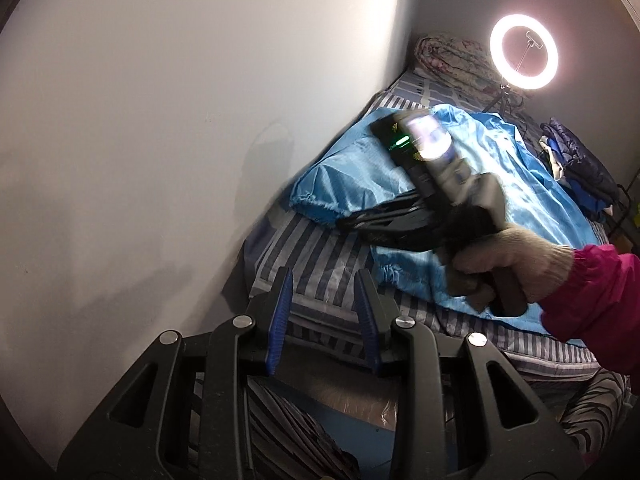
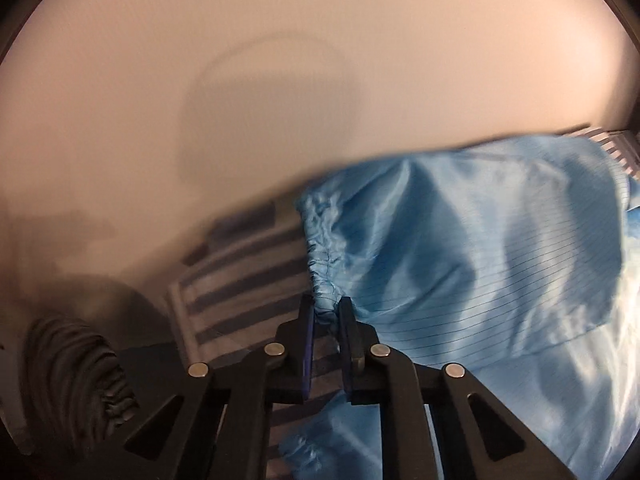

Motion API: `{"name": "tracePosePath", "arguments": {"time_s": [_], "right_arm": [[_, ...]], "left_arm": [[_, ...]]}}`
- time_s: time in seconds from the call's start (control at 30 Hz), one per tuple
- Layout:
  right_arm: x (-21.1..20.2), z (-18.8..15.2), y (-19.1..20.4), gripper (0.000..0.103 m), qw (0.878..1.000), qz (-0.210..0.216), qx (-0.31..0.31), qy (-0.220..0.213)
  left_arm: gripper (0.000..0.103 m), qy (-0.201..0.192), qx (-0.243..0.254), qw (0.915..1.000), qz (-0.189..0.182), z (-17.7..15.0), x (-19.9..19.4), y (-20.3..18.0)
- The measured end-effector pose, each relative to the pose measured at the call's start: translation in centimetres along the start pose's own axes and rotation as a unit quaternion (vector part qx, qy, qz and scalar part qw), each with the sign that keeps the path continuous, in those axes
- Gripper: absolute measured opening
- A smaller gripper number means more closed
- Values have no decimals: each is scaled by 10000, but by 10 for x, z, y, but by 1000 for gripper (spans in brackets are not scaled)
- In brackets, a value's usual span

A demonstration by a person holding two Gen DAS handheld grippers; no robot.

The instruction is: Fold large clothes

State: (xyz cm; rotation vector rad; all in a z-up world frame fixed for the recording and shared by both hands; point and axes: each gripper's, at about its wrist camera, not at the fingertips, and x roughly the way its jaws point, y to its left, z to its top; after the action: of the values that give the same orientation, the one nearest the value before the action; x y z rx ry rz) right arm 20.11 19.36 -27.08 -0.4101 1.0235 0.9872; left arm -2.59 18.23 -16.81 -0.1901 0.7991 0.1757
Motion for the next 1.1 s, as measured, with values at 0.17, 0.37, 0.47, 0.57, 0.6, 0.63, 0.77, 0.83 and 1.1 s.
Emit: {"name": "tracePosePath", "arguments": {"time_s": [0.17, 0.37, 0.47, 0.57, 0.6, 0.63, 0.77, 0.83, 1.1], "right_arm": [[-70, -19, -15, 8, 9984, 70, 192, -519], [-136, -71, -36, 8, 9968, -87, 257, -753], [-141, -96, -49, 8, 9959, -166, 539, -701], [-125, -118, -56, 8, 9942, -221, 851, -619], [-121, -126, -57, 8, 9933, -220, 959, -603], [-119, -131, -57, 8, 9925, -217, 1039, -610], [-102, -139, -63, 8, 9897, -182, 1247, -686], [-109, -142, -66, 8, 9874, -109, 1363, -791], [-110, -156, -69, 8, 9798, 100, 1623, -1161]], "left_arm": [[32, -127, 138, 9998, -80, 6, -3, -10], [32, -226, 105, 9986, -476, 21, 2, -27], [46, -183, 84, 9964, -821, 29, 15, -39], [71, 2, -89, 9914, -1308, 41, 42, -50], [71, 88, -149, 9902, -1388, 45, 50, -52], [71, 203, -226, 9885, -1483, 48, 61, -56], [71, 689, -644, 9832, -1560, 54, 108, -66], [71, 940, -854, 9784, -1629, 53, 130, -66], [23, 1727, -2055, 9361, -2275, 36, 200, -51]]}}
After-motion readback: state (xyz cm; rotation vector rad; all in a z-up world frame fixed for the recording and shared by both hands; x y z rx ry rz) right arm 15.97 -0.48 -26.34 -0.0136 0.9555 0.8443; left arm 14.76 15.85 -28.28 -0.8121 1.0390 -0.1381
